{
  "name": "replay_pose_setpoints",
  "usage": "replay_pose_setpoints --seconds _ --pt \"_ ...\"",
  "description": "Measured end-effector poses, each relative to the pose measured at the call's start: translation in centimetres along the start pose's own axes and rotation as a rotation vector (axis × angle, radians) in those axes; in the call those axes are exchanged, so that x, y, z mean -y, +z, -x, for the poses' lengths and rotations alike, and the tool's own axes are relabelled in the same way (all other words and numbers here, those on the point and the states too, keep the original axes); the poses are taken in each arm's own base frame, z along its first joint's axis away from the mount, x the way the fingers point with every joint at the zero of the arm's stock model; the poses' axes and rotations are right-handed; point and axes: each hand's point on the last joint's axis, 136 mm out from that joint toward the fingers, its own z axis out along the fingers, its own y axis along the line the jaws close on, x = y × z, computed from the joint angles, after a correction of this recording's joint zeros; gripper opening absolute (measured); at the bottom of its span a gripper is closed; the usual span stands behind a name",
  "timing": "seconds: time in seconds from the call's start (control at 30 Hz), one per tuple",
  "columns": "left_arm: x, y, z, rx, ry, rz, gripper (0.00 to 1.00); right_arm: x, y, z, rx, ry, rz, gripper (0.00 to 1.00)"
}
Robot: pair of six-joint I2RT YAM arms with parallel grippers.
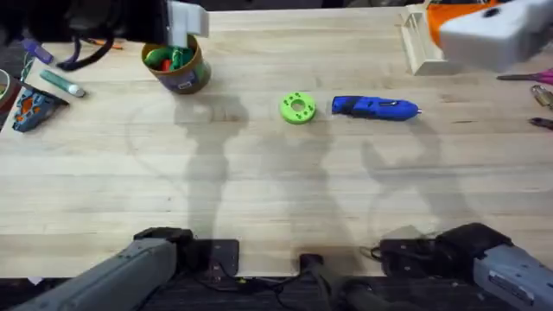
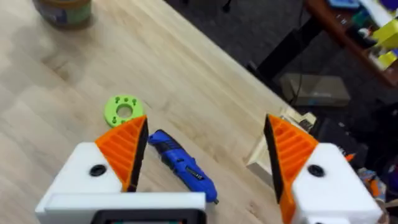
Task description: Pick up the gripper from the table and insert it into the empty holder that is missing its gripper. Then pick up a screw, insert it into the mounting hole, and use the screwdriver to tighten it. Finally, clean up the table by picking up the vegetable and placing it into the bucket.
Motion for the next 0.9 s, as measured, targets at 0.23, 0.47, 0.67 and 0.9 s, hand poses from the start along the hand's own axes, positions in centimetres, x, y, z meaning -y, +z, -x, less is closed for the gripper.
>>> replay_pose_setpoints --seconds 0.23,0.47,0.67,0.9 --pt "3.9 -3.6 -1.4 0.038 0.063 -0.092 0.988 -1.1 -4.1 -1.3 0.016 -0.001 -0.008 0.991" --pt "6.9 -5.0 -6.7 0.044 0.058 -0.182 0.988 -3.6 -5.8 -5.2 -0.116 0.106 0.077 0.991" --pt "7.3 -4.4 -10.8 0.020 0.021 -0.201 0.988 -5.5 -5.6 -7.0 -0.130 0.170 0.139 0.991" --pt "7.2 -4.2 -11.6 0.019 -0.002 -0.201 0.987 -7.1 -3.9 -10.2 -0.145 0.224 0.155 0.991"
